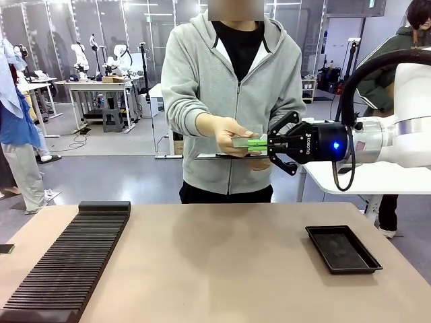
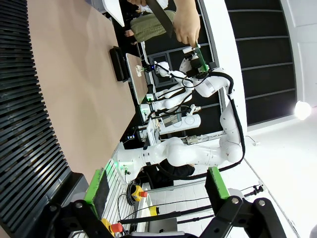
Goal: Inspect the PCB.
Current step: Pick up the Blank PCB that the human is holding, then place the Blank PCB in the ESD tray.
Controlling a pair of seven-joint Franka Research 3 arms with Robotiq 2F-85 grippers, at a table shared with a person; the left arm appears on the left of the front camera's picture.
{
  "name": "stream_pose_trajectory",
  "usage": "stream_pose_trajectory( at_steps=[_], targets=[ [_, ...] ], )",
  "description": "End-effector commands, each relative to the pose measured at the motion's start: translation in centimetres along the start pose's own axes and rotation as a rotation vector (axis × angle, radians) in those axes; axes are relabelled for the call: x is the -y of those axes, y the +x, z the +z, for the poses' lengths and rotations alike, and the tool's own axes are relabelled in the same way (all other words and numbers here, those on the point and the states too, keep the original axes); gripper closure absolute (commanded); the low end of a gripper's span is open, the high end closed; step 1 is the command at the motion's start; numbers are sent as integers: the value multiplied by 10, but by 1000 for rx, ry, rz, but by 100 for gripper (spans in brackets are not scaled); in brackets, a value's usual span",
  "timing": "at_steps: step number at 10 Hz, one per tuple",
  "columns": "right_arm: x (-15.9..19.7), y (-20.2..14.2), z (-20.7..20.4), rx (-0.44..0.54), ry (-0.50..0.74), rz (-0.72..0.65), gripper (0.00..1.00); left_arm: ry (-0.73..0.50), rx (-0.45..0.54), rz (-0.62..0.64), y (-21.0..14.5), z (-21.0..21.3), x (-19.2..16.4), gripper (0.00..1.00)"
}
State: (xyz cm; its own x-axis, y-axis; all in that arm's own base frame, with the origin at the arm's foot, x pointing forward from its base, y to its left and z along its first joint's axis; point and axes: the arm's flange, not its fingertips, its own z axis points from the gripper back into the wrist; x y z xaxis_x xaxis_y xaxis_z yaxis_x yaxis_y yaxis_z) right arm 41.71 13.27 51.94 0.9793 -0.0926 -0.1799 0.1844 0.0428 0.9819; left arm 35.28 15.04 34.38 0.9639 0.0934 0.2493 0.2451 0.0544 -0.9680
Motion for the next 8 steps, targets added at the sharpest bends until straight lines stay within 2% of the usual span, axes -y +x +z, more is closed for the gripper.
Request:
stream_pose_trajectory(
  at_steps=[1, 8],
  targets=[
    [-1, -1, 0, 0, 0, 2, 100, 4, -3, 3, -1, 1, 1, 0],
    [-1, -1, 0, 0, 0, 2, 100, 4, -3, 3, -1, 1, 1, 0]
  ],
)
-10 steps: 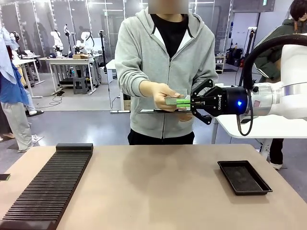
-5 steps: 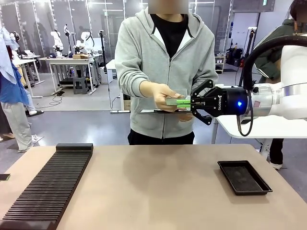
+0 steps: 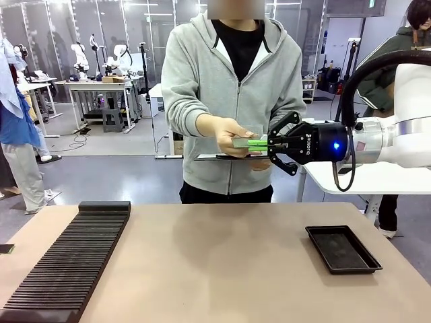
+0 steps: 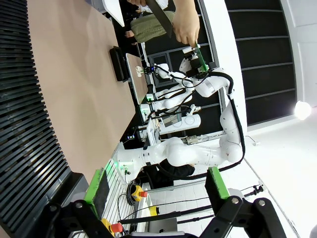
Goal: Inspect the PCB.
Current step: Place the Blank PCB in the ESD tray.
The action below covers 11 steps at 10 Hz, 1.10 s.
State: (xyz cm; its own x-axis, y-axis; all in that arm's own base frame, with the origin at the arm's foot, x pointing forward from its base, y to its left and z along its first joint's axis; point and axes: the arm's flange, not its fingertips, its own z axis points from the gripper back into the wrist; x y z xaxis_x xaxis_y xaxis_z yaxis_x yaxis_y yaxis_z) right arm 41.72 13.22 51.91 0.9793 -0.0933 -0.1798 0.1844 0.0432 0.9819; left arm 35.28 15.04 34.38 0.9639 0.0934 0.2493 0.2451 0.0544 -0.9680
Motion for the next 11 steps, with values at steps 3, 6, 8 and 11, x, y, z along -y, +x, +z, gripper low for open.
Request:
stream_pose_trajectory(
  at_steps=[3, 6, 8, 11],
  targets=[
    [-1, -1, -1, -1, 0, 2, 100, 4, -3, 3, -1, 1, 1, 0],
    [-1, -1, -1, -1, 0, 2, 100, 4, -3, 3, -1, 1, 1, 0],
    [-1, -1, -1, -1, 0, 2, 100, 4, -3, 3, -1, 1, 1, 0],
    [-1, -1, -1, -1, 0, 2, 100, 4, -3, 3, -1, 1, 1, 0]
  ],
)
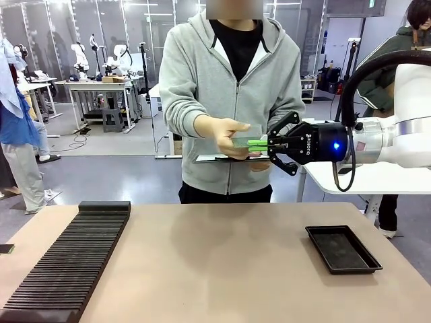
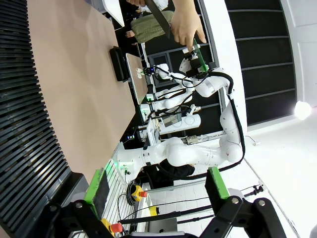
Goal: Inspect the PCB.
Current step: Place the Blank PCB in the ESD tray.
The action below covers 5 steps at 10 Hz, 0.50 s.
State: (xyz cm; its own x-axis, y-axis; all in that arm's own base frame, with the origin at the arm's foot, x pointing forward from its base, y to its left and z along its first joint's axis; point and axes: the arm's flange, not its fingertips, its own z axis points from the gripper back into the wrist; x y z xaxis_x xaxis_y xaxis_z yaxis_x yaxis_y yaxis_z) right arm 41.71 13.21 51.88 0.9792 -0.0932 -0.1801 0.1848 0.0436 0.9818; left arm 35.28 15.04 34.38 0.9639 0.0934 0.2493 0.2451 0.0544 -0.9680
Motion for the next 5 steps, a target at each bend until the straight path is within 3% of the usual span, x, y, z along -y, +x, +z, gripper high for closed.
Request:
stream_pose_trajectory(
  at_steps=[1, 5],
  targets=[
    [-1, -1, -1, -1, 0, 3, 100, 4, -3, 3, -1, 1, 1, 0],
    [-1, -1, -1, -1, 0, 3, 100, 4, -3, 3, -1, 1, 1, 0]
  ],
)
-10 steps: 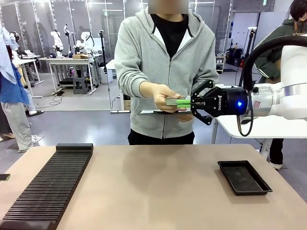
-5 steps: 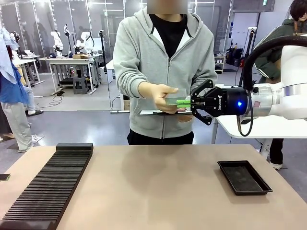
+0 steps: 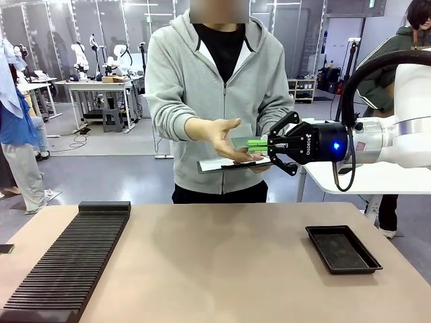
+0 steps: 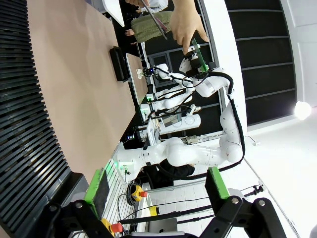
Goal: Inspect the PCB.
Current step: Place the Blank PCB in the ESD tray.
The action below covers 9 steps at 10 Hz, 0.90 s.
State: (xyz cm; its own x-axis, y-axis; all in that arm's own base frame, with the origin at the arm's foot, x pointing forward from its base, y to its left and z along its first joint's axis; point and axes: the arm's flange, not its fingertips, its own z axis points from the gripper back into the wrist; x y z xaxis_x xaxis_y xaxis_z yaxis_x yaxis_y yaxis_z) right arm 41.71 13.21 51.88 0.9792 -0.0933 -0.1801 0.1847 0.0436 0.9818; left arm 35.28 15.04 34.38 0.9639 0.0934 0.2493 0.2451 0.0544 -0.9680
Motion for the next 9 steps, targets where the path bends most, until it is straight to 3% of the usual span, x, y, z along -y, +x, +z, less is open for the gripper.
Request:
stream_pose_trajectory(
  at_steps=[1, 9],
  targets=[
    [-1, -1, -1, -1, 0, 3, 100, 4, -3, 3, -1, 1, 1, 0],
    [-1, -1, -1, -1, 0, 3, 100, 4, -3, 3, -1, 1, 1, 0]
  ],
)
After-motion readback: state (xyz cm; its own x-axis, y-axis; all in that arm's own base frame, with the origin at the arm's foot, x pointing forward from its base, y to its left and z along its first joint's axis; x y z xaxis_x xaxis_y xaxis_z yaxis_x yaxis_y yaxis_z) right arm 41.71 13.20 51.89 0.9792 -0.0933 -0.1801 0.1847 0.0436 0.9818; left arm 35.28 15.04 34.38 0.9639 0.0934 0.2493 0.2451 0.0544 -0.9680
